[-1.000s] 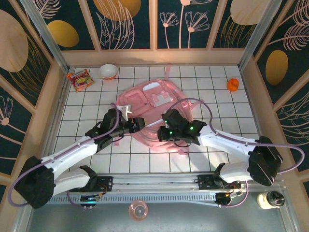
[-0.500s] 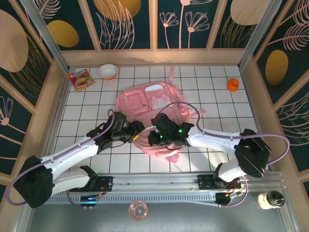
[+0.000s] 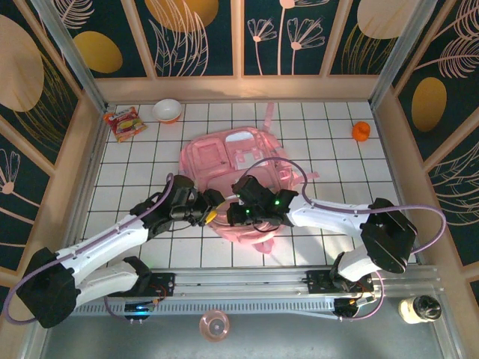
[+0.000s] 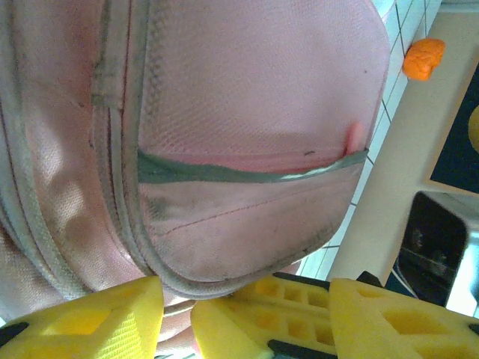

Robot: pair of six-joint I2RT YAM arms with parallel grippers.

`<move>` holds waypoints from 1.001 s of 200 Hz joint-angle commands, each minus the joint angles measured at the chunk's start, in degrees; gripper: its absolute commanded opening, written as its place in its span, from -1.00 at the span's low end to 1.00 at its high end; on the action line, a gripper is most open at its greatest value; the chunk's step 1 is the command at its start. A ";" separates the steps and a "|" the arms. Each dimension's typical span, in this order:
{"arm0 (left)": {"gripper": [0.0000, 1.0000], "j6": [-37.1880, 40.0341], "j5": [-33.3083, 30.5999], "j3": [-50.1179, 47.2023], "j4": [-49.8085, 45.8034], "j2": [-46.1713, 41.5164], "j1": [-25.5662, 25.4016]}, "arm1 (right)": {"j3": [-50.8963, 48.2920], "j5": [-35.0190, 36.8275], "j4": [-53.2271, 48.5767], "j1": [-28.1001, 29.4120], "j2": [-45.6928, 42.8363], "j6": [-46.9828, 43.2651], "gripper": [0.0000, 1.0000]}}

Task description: Pack books, pencil case, and school supplies into a backpack

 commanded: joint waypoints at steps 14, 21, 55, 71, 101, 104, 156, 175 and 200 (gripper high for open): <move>0.16 -4.82 2.43 -1.50 -1.45 0.60 -0.25 | 1.80 -2.37 5.84 1.13 -0.36 0.60 -1.00; 0.16 -4.91 2.56 -1.57 -0.99 1.26 -0.22 | 1.72 -2.55 6.10 1.23 -0.38 0.49 -1.00; -0.05 -6.36 1.51 -2.18 2.27 3.80 -0.23 | 1.39 -2.77 5.75 1.28 -1.42 -0.52 -1.00; -0.43 -6.86 -0.80 -2.43 2.05 3.92 -0.20 | 0.82 -1.76 3.33 0.93 -2.69 -1.54 -1.00; -1.00 -4.17 -2.72 -3.00 -0.64 3.03 2.10 | -0.06 1.37 -6.99 -2.70 -4.98 -6.28 -1.00; -1.00 -3.53 -2.97 -2.96 -1.20 2.85 2.64 | -0.37 1.63 -7.87 -3.27 -5.32 -6.94 -1.00; -1.00 7.04 -7.05 -0.57 -11.41 -0.12 8.77 | -4.83 0.81 -17.16 -18.61 -11.10 -20.22 -1.00; -1.00 7.99 -7.30 -0.62 -12.27 -0.29 9.63 | -4.63 0.51 -18.59 -22.37 -10.91 -23.83 -1.00; -1.00 8.01 -6.98 -0.15 -11.15 -0.58 9.95 | -3.65 -2.63 -17.05 -21.39 -10.76 -22.64 -1.00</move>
